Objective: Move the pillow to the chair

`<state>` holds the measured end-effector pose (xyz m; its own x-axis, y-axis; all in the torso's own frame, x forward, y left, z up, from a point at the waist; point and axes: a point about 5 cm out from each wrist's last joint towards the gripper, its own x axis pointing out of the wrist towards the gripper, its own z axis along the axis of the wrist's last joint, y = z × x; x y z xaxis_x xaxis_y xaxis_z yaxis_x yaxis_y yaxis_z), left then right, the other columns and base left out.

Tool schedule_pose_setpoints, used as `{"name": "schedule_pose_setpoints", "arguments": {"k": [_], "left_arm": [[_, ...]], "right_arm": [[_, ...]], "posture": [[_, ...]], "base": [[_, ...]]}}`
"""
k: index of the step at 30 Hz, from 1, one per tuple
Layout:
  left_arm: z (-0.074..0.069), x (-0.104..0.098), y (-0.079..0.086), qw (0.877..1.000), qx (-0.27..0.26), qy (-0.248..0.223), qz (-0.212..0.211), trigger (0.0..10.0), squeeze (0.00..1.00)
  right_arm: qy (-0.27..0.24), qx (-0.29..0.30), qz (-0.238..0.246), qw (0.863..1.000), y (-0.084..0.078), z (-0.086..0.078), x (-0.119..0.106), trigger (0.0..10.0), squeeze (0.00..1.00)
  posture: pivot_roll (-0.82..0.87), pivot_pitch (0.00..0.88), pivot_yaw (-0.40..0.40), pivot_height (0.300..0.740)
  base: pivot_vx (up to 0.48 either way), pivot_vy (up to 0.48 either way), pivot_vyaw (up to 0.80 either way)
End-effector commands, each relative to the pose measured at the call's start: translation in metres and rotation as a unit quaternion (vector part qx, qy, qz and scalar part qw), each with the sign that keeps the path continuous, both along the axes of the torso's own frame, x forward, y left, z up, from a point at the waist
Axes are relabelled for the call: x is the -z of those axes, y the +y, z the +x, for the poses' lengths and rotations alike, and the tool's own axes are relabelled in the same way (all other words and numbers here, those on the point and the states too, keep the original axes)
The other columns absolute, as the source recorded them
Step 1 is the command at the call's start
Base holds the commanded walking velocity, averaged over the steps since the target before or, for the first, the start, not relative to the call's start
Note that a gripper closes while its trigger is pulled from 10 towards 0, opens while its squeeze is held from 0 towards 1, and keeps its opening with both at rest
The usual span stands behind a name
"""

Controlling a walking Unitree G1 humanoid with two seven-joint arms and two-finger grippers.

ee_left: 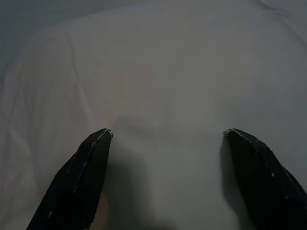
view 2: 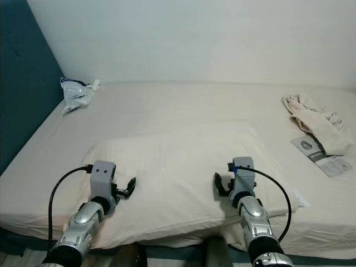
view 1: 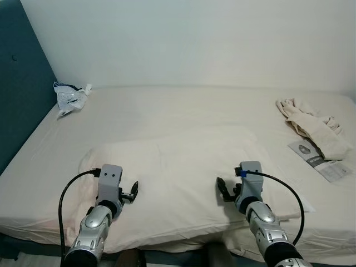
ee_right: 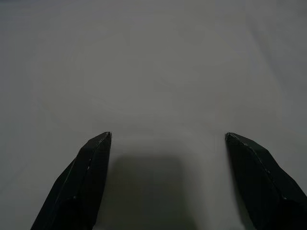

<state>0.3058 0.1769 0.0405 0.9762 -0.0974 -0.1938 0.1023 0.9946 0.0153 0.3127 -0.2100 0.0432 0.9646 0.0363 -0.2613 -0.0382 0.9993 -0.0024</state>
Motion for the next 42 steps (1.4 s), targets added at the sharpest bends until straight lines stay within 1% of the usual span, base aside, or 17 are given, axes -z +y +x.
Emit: {"name": "schedule_pose_setpoints", "arguments": {"k": [1, 9, 13, 16, 20, 22, 25, 26, 27, 29, 32, 33, 34, 36, 38, 40, 42], "left_arm": [[0.002, -0.002, 0.009, 1.000, -0.018, 0.005, -0.004, 10.0, 0.00], [0.013, -0.014, 0.023, 0.999, -0.041, 0.000, -0.014, 10.0, 0.00], [0.027, -0.035, 0.049, 0.998, -0.051, 0.009, -0.028, 10.0, 0.00], [0.033, -0.044, 0.060, 0.998, -0.038, 0.024, -0.043, 10.0, 0.00], [0.036, -0.050, 0.064, 0.998, -0.023, 0.030, -0.055, 10.0, 0.00], [0.037, -0.057, 0.069, 0.995, 0.029, 0.064, -0.073, 10.0, 0.00], [0.036, -0.058, 0.071, 0.993, 0.043, 0.074, -0.080, 10.0, 0.00], [0.036, -0.060, 0.074, 0.991, 0.053, 0.083, -0.095, 10.0, 0.19], [0.036, -0.061, 0.078, 0.988, 0.045, 0.089, -0.116, 10.0, 1.00], [0.036, -0.063, 0.082, 0.984, 0.036, 0.096, -0.145, 10.0, 1.00], [0.034, -0.065, 0.085, 0.970, 0.045, 0.106, -0.214, 10.0, 1.00], [0.034, -0.065, 0.085, 0.970, 0.045, 0.106, -0.214, 10.0, 1.00], [0.031, -0.063, 0.088, 0.965, 0.048, 0.120, -0.227, 10.0, 1.00], [0.030, -0.061, 0.089, 0.964, 0.046, 0.129, -0.228, 10.0, 1.00], [0.024, -0.055, 0.097, 0.964, 0.035, 0.150, -0.215, 10.0, 1.00], [0.022, -0.054, 0.100, 0.965, 0.032, 0.155, -0.210, 10.0, 1.00], [0.018, -0.053, 0.104, 0.961, 0.036, 0.163, -0.219, 10.0, 1.00]], "right_arm": [[-0.008, 0.015, 0.009, 1.000, -0.007, 0.000, -0.002, 10.0, 0.00], [-0.013, 0.031, -0.002, 0.999, -0.024, 0.005, -0.012, 10.0, 0.00], [-0.022, 0.037, -0.013, 0.999, -0.049, 0.017, -0.034, 10.0, 0.00], [-0.026, 0.033, 0.003, 0.999, -0.059, 0.025, -0.049, 10.0, 0.00], [-0.029, 0.029, 0.011, 0.999, -0.065, 0.029, -0.058, 10.0, 0.00], [-0.026, 0.019, 0.017, 0.999, -0.078, 0.033, -0.073, 10.0, 0.00], [-0.022, 0.015, 0.022, 0.999, -0.083, 0.033, -0.076, 10.0, 0.04], [-0.016, 0.014, 0.020, 1.000, -0.087, 0.033, -0.078, 10.0, 0.88], [-0.009, 0.013, 0.040, 0.999, -0.091, 0.032, -0.080, 10.0, 1.00], [-0.003, 0.014, 0.053, 0.998, -0.095, 0.032, -0.081, 10.0, 1.00], [0.003, 0.028, 0.090, 0.996, -0.107, 0.028, -0.085, 10.0, 1.00], [0.003, 0.028, 0.090, 0.996, -0.107, 0.028, -0.085, 10.0, 1.00], [0.002, 0.048, 0.091, 0.995, -0.119, 0.023, -0.087, 10.0, 1.00], [0.001, 0.058, 0.086, 0.995, -0.124, 0.021, -0.088, 10.0, 1.00], [0.006, 0.071, 0.076, 0.995, -0.136, 0.014, -0.090, 10.0, 1.00], [0.008, 0.073, 0.072, 0.995, -0.140, 0.012, -0.090, 10.0, 1.00], [-0.008, 0.091, 0.072, 0.993, -0.152, 0.008, -0.098, 10.0, 1.00]], "posture": [[-0.02, 0.093, 0.010, 0.596], [-0.01, 0.108, 0.013, 0.571], [0.01, 0.139, 0.028, 0.551], [0.02, 0.149, 0.031, 0.551], [0.03, 0.152, 0.031, 0.551], [0.04, 0.150, 0.033, 0.551], [0.04, 0.147, 0.034, 0.551], [0.04, 0.144, 0.035, 0.551], [0.04, 0.139, 0.035, 0.551], [0.04, 0.137, 0.035, 0.551], [0.04, 0.135, 0.035, 0.551], [0.04, 0.135, 0.035, 0.551], [0.04, 0.135, 0.028, 0.551], [0.05, 0.138, 0.021, 0.551], [0.05, 0.139, 0.019, 0.551], [0.05, 0.139, 0.019, 0.551], [0.05, 0.139, 0.023, 0.551]], "base": [[0.000, 0.000, 0.00], [0.000, 0.000, 0.00], [0.000, 0.000, 0.00], [0.000, 0.000, 0.00], [0.000, 0.000, 0.00], [0.000, 0.000, 0.00], [0.000, 0.000, 0.00], [0.000, 0.000, 0.00], [0.000, 0.000, 0.00], [0.000, 0.000, 0.00], [0.000, 0.000, 0.00], [0.000, 0.000, 0.00], [0.000, 0.000, 0.00], [0.000, 0.000, 0.00], [0.000, 0.000, 0.00], [0.000, 0.000, 0.00], [0.000, 0.000, 0.00]]}}
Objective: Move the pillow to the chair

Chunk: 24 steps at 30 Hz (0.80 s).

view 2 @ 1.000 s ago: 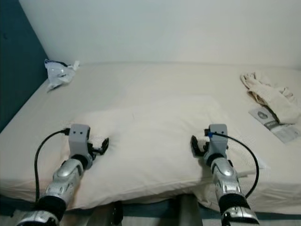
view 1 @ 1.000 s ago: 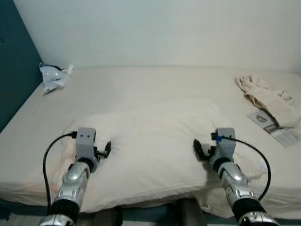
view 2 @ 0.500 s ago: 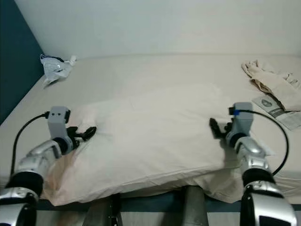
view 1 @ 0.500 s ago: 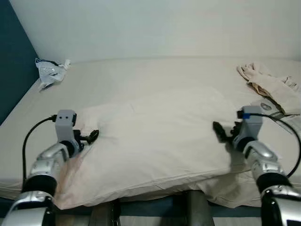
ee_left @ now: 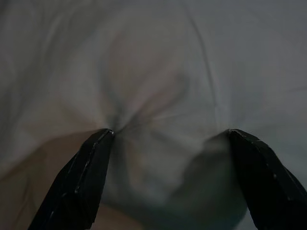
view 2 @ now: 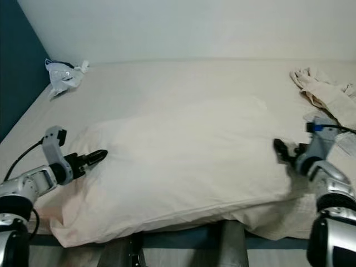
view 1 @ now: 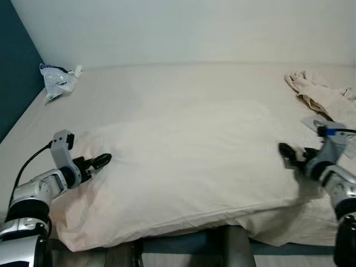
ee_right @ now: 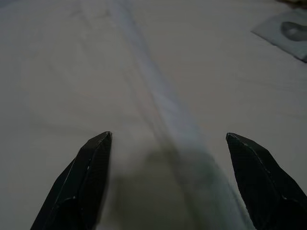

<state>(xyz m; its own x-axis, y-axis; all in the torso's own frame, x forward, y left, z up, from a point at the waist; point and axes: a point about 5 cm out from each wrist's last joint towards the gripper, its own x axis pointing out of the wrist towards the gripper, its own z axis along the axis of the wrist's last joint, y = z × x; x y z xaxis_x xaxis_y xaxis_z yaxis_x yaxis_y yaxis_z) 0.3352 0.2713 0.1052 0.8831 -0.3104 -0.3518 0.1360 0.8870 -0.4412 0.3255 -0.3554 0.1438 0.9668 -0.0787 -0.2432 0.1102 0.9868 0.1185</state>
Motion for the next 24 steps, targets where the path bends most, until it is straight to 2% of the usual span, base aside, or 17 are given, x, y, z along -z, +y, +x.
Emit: {"name": "schedule_pose_setpoints", "arguments": {"k": [1, 3, 5, 9, 10, 11, 13, 15, 16, 17, 18, 20, 22, 23, 24], "left_arm": [[-0.013, 0.013, 0.011, 0.999, 0.001, 0.038, -0.003, 10.0, 1.00], [-0.014, 0.013, 0.011, 0.999, 0.003, 0.042, -0.008, 10.0, 1.00], [-0.017, 0.017, 0.011, 0.998, 0.003, 0.057, 0.001, 10.0, 1.00], [-0.018, 0.022, 0.007, 0.997, 0.006, 0.072, -0.008, 10.0, 1.00], [-0.019, 0.025, 0.003, 0.997, 0.016, 0.077, -0.007, 10.0, 0.14], [-0.020, 0.027, 0.000, 0.996, 0.024, 0.082, -0.001, 10.0, 0.00], [-0.021, 0.032, -0.005, 0.995, 0.031, 0.090, -0.004, 10.0, 0.00], [-0.021, 0.032, -0.005, 0.995, 0.031, 0.090, -0.004, 10.0, 0.00], [-0.020, 0.034, -0.015, 0.994, 0.042, 0.091, -0.030, 10.0, 0.00], [-0.020, 0.035, -0.022, 0.994, 0.052, 0.090, -0.042, 10.0, 0.00], [-0.020, 0.035, -0.022, 0.994, 0.052, 0.090, -0.042, 10.0, 0.00], [-0.020, 0.039, -0.032, 0.992, 0.055, 0.097, -0.054, 10.0, 0.00], [-0.021, 0.042, -0.038, 0.991, 0.057, 0.102, -0.061, 10.0, 0.00], [-0.021, 0.043, -0.043, 0.990, 0.061, 0.101, -0.076, 10.0, 0.00], [-0.021, 0.043, -0.043, 0.990, 0.061, 0.101, -0.076, 10.0, 0.00]], "right_arm": [[-0.008, 0.028, 0.016, 0.999, -0.012, -0.006, -0.003, 10.0, 1.00], [-0.018, 0.040, 0.013, 0.999, -0.018, -0.008, -0.008, 10.0, 1.00], [-0.003, 0.070, 0.004, 0.998, -0.026, -0.013, -0.008, 10.0, 1.00], [0.040, 0.044, 0.026, 0.998, -0.016, -0.015, 0.012, 10.0, 1.00], [0.051, 0.035, 0.038, 0.997, -0.012, -0.017, 0.020, 10.0, 1.00], [0.054, 0.037, 0.060, 0.996, -0.008, -0.018, 0.027, 10.0, 1.00], [0.041, 0.043, 0.123, 0.991, 0.003, -0.016, 0.038, 10.0, 1.00], [0.041, 0.043, 0.123, 0.991, 0.003, -0.016, 0.038, 10.0, 1.00], [0.027, 0.019, 0.180, 0.983, 0.022, -0.009, 0.044, 10.0, 1.00], [0.021, -0.006, 0.203, 0.979, 0.034, -0.004, 0.045, 10.0, 1.00], [0.021, -0.006, 0.203, 0.979, 0.034, -0.004, 0.045, 10.0, 1.00], [0.016, -0.066, 0.230, 0.971, 0.057, 0.005, 0.046, 10.0, 1.00], [0.016, -0.119, 0.235, 0.964, 0.073, 0.009, 0.046, 10.0, 1.00], [0.016, -0.148, 0.240, 0.959, 0.083, 0.012, 0.045, 10.0, 0.38], [0.016, -0.148, 0.240, 0.959, 0.083, 0.012, 0.045, 10.0, 0.38]], "posture": [[0.05, 0.140, 0.022, 0.551], [0.05, 0.140, 0.021, 0.551], [0.04, 0.139, 0.024, 0.551], [0.03, 0.142, 0.022, 0.551], [0.04, 0.142, 0.020, 0.551], [0.04, 0.142, 0.021, 0.551], [0.04, 0.143, 0.023, 0.551], [0.04, 0.143, 0.023, 0.551], [0.04, 0.144, 0.026, 0.551], [0.04, 0.144, 0.026, 0.551], [0.04, 0.144, 0.026, 0.551], [0.04, 0.144, 0.028, 0.551], [0.04, 0.143, 0.028, 0.551], [0.04, 0.142, 0.028, 0.551], [0.04, 0.142, 0.028, 0.551]], "base": [[0.000, 0.000, 0.00], [0.000, 0.000, 0.00], [0.000, 0.000, 0.00], [0.000, 0.000, 0.00], [0.000, 0.000, 0.00], [0.000, 0.000, 0.00], [0.000, 0.000, 0.00], [0.000, 0.000, 0.00], [0.000, 0.000, 0.00], [0.000, 0.000, 0.00], [0.000, 0.000, 0.00], [0.000, 0.000, 0.00], [0.000, 0.000, 0.00], [0.000, 0.000, 0.00], [0.000, 0.000, 0.00]]}}
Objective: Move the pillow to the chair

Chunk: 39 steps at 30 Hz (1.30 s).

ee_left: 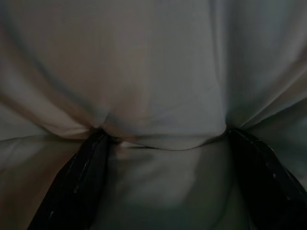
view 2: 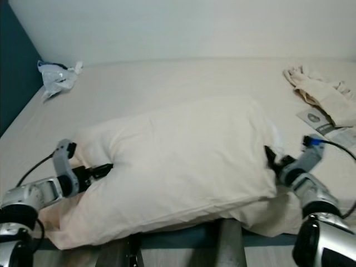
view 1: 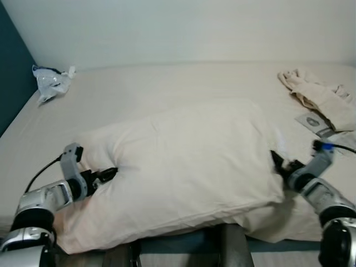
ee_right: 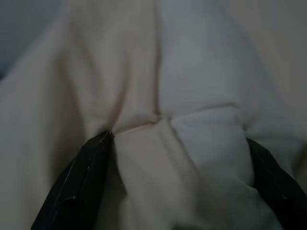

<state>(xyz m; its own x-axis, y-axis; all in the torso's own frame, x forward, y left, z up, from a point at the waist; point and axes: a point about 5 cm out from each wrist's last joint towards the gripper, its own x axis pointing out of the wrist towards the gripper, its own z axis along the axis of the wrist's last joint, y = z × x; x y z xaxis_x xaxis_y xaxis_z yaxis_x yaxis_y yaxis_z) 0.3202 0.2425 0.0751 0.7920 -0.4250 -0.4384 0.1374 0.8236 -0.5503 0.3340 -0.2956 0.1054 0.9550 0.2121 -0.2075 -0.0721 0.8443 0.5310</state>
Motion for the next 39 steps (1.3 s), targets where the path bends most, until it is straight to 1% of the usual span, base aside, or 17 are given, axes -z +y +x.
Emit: {"name": "schedule_pose_setpoints", "arguments": {"k": [1, 2, 4, 6, 9, 12, 15, 16, 17, 18, 19, 20, 21, 28, 31, 35, 39], "left_arm": [[-0.006, 0.013, -0.023, 0.998, 0.023, 0.025, -0.047, 10.0, 0.00], [-0.006, 0.013, -0.023, 0.998, 0.023, 0.025, -0.047, 10.0, 0.00], [-0.007, 0.013, -0.041, 0.996, 0.047, 0.022, -0.078, 10.0, 0.00], [-0.009, 0.014, -0.050, 0.994, 0.062, 0.022, -0.086, 10.0, 0.00], [-0.013, 0.017, -0.066, 0.993, 0.085, 0.021, -0.084, 10.0, 0.00], [-0.015, 0.023, -0.075, 0.995, 0.100, 0.007, -0.016, 10.0, 0.00], [-0.013, 0.025, -0.075, 0.996, 0.090, -0.011, 0.019, 10.0, 0.00], [-0.013, 0.025, -0.075, 0.996, 0.081, -0.013, 0.019, 10.0, 0.00], [-0.012, 0.025, -0.075, 0.997, 0.072, -0.017, 0.017, 8.2, 0.00], [-0.012, 0.024, -0.076, 0.997, 0.067, -0.020, 0.015, 4.5, 0.00], [-0.012, 0.023, -0.076, 0.998, 0.065, -0.023, 0.014, 1.0, 0.00], [-0.012, 0.022, -0.077, 0.998, 0.064, -0.025, 0.014, 1.0, 0.00], [-0.012, 0.021, -0.077, 0.998, 0.060, -0.027, 0.013, 0.0, 0.00], [-0.011, 0.016, -0.079, 0.998, 0.035, -0.051, 0.004, 0.0, 0.00], [-0.010, 0.014, -0.082, 0.997, 0.025, -0.071, -0.004, 0.0, 0.00], [-0.011, 0.017, -0.082, 0.998, 0.021, -0.064, 0.002, 0.0, 0.00], [-0.010, 0.016, -0.082, 0.997, 0.007, -0.079, 0.017, 0.0, 0.00]], "right_arm": [[0.003, -0.088, 0.035, 0.996, 0.034, 0.006, 0.006, 10.0, 0.00], [0.003, -0.088, 0.035, 0.996, 0.034, 0.006, 0.006, 10.0, 0.00], [-0.001, -0.131, 0.054, 0.990, 0.052, 0.009, 0.007, 10.0, 0.00], [0.000, -0.141, 0.060, 0.988, 0.057, 0.009, 0.008, 10.0, 0.00], [0.021, -0.146, 0.040, 0.988, 0.065, 0.008, 0.016, 10.0, 0.00], [0.073, -0.113, -0.057, 0.989, 0.062, 0.004, 0.032, 10.0, 0.00], [0.077, -0.087, -0.069, 0.991, 0.060, 0.004, 0.034, 10.0, 0.00], [0.073, -0.080, -0.060, 0.992, 0.060, 0.005, 0.034, 8.7, 0.00], [0.067, -0.076, -0.047, 0.994, 0.061, 0.006, 0.033, 2.4, 0.00], [0.061, -0.077, -0.036, 0.995, 0.064, 0.007, 0.032, 0.0, 0.00], [0.057, -0.078, -0.029, 0.995, 0.066, 0.007, 0.031, 0.0, 0.00], [0.054, -0.080, -0.026, 0.995, 0.067, 0.007, 0.031, 0.0, 0.00], [0.055, -0.084, -0.028, 0.995, 0.069, 0.007, 0.032, 0.0, 0.00], [0.058, -0.086, -0.035, 0.994, 0.078, 0.005, 0.039, 0.0, 0.00], [0.074, -0.049, -0.042, 0.995, 0.076, 0.003, 0.045, 0.0, 0.00], [0.096, -0.019, -0.061, 0.993, 0.072, -0.001, 0.052, 0.0, 0.00], [0.079, -0.003, -0.050, 0.996, 0.072, 0.002, 0.047, 0.0, 0.00]], "posture": [[0.04, 0.141, 0.026, 0.551], [0.04, 0.141, 0.026, 0.551], [0.04, 0.140, 0.025, 0.551], [0.04, 0.141, 0.025, 0.551], [0.04, 0.140, 0.024, 0.551], [0.03, 0.139, 0.026, 0.551], [0.03, 0.137, 0.026, 0.551], [0.03, 0.138, 0.027, 0.551], [0.03, 0.139, 0.027, 0.551], [0.03, 0.139, 0.027, 0.551], [0.03, 0.137, 0.026, 0.551], [0.03, 0.136, 0.026, 0.551], [0.03, 0.136, 0.025, 0.551], [0.03, 0.131, 0.026, 0.551], [0.03, 0.117, 0.026, 0.551], [0.03, 0.117, 0.026, 0.551], [0.02, 0.116, 0.026, 0.551]], "base": [[0.000, 0.000, 0.00], [0.000, 0.000, 0.00], [0.000, 0.000, 0.00], [0.000, 0.000, 0.00], [0.000, 0.000, 0.00], [0.000, 0.000, 0.00], [0.000, 0.000, 0.00], [0.000, 0.000, 0.00], [0.000, 0.000, 0.00], [0.000, 0.000, 0.00], [0.000, 0.000, 0.00], [0.000, 0.000, 0.00], [0.000, 0.000, 0.00], [0.000, 0.000, 0.00], [0.000, 0.000, 0.00], [0.000, 0.000, 0.00], [0.000, 0.000, 0.00]]}}
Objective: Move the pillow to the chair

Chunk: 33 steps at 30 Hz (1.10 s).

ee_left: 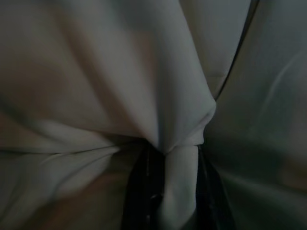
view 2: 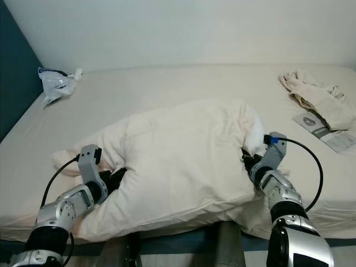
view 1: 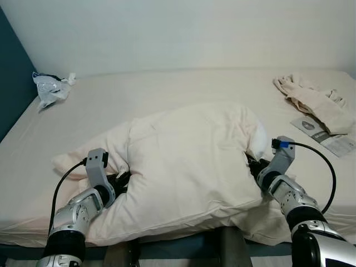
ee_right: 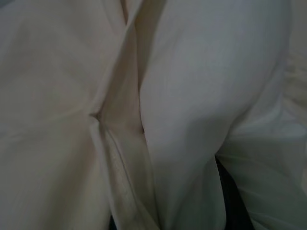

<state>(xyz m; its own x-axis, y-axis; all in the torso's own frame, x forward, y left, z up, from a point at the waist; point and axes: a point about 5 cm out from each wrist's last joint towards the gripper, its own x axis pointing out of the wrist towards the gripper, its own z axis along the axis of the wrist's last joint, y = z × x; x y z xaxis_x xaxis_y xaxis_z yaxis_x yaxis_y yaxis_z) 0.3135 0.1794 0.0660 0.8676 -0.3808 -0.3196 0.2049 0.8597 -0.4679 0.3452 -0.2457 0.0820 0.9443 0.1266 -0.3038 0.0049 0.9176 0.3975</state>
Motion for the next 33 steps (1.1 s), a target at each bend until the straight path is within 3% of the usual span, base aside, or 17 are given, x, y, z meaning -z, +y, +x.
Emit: {"name": "schedule_pose_setpoints", "arguments": {"k": [1, 7, 12, 13, 14, 15, 17, 18, 19, 22, 23, 24, 25, 31, 33], "left_arm": [[-0.002, 0.004, -0.018, 1.000, 0.010, -0.004, -0.010, 0.0, 0.00], [0.004, -0.005, -0.015, 0.999, -0.017, -0.038, 0.007, 0.0, 0.00], [0.010, -0.018, -0.015, 0.997, -0.026, -0.067, -0.007, 0.0, 0.00], [0.011, -0.023, -0.016, 0.996, -0.030, -0.078, -0.015, 0.0, 0.00], [0.011, -0.023, -0.016, 0.996, -0.030, -0.078, -0.015, 0.0, 0.00], [0.012, -0.029, -0.016, 0.995, -0.034, -0.093, -0.021, 0.0, 0.00], [0.014, -0.046, -0.017, 0.987, -0.034, -0.139, -0.074, 0.0, 0.00], [0.014, -0.046, -0.017, 0.987, -0.034, -0.139, -0.074, 0.0, 0.00], [0.014, -0.057, -0.015, 0.980, -0.028, -0.166, -0.108, 0.0, 0.00], [0.017, -0.073, -0.011, 0.972, -0.026, -0.202, -0.115, 0.1, 0.00], [0.019, -0.081, -0.010, 0.969, -0.032, -0.217, -0.116, 3.1, 0.00], [0.019, -0.081, -0.010, 0.969, -0.032, -0.217, -0.116, 3.1, 0.00], [0.024, -0.095, -0.007, 0.963, -0.049, -0.240, -0.114, 10.0, 0.00], [0.031, -0.116, -0.007, 0.955, -0.067, -0.267, -0.111, 10.0, 0.00], [0.033, -0.121, -0.007, 0.953, -0.083, -0.278, -0.089, 10.0, 0.00]], "right_arm": [[0.033, -0.021, 0.033, 0.999, 0.022, -0.007, 0.020, 0.0, 0.00], [-0.015, -0.024, 0.037, 0.999, 0.028, 0.006, -0.001, 0.0, 0.00], [-0.052, -0.029, 0.024, 0.998, 0.035, 0.018, -0.021, 0.0, 0.00], [-0.073, -0.031, 0.026, 0.997, 0.036, 0.022, -0.030, 3.5, 0.00], [-0.073, -0.031, 0.026, 0.997, 0.036, 0.022, -0.030, 3.5, 0.00], [-0.098, -0.029, 0.034, 0.994, 0.037, 0.025, -0.040, 10.0, 0.00], [-0.161, -0.035, 0.062, 0.984, 0.038, 0.030, -0.064, 10.0, 0.00], [-0.161, -0.035, 0.062, 0.984, 0.038, 0.030, -0.064, 10.0, 0.00], [-0.200, -0.045, 0.054, 0.977, 0.040, 0.032, -0.080, 10.0, 0.00], [-0.243, -0.062, 0.027, 0.968, 0.043, 0.035, -0.101, 10.0, 0.00], [-0.257, -0.065, 0.022, 0.964, 0.044, 0.035, -0.108, 10.0, 0.00], [-0.257, -0.065, 0.022, 0.964, 0.044, 0.035, -0.108, 10.0, 0.00], [-0.280, -0.061, 0.011, 0.958, 0.045, 0.037, -0.119, 10.0, 0.00], [-0.301, -0.028, 0.013, 0.953, 0.041, 0.039, -0.130, 10.0, 0.00], [-0.296, -0.007, -0.008, 0.955, 0.038, 0.040, -0.129, 10.0, 0.00]], "posture": [[0.02, 0.110, 0.025, 0.551], [0.02, 0.103, 0.024, 0.551], [0.01, 0.086, 0.024, 0.551], [0.01, 0.081, 0.025, 0.551], [0.01, 0.081, 0.025, 0.551], [0.01, 0.078, 0.024, 0.551], [0.01, 0.071, 0.020, 0.551], [0.01, 0.071, 0.020, 0.551], [0.01, 0.066, 0.020, 0.551], [0.01, 0.055, 0.017, 0.551], [0.01, 0.052, 0.015, 0.551], [0.01, 0.052, 0.015, 0.551], [0.01, 0.050, 0.011, 0.551], [0.00, 0.042, 0.008, 0.551], [0.00, 0.035, 0.001, 0.551]], "base": [[0.000, 0.000, 0.00], [0.000, 0.000, 0.00], [0.000, 0.000, 0.00], [0.000, 0.000, 0.00], [0.000, 0.000, 0.00], [0.000, 0.000, 0.00], [0.000, 0.000, 0.00], [0.000, 0.000, 0.00], [0.000, 0.000, 0.00], [0.000, 0.000, 0.00], [0.000, 0.000, 0.00], [0.000, 0.000, 0.00], [0.000, 0.000, 0.00], [0.000, 0.000, 0.00], [0.000, 0.000, 0.00]]}}
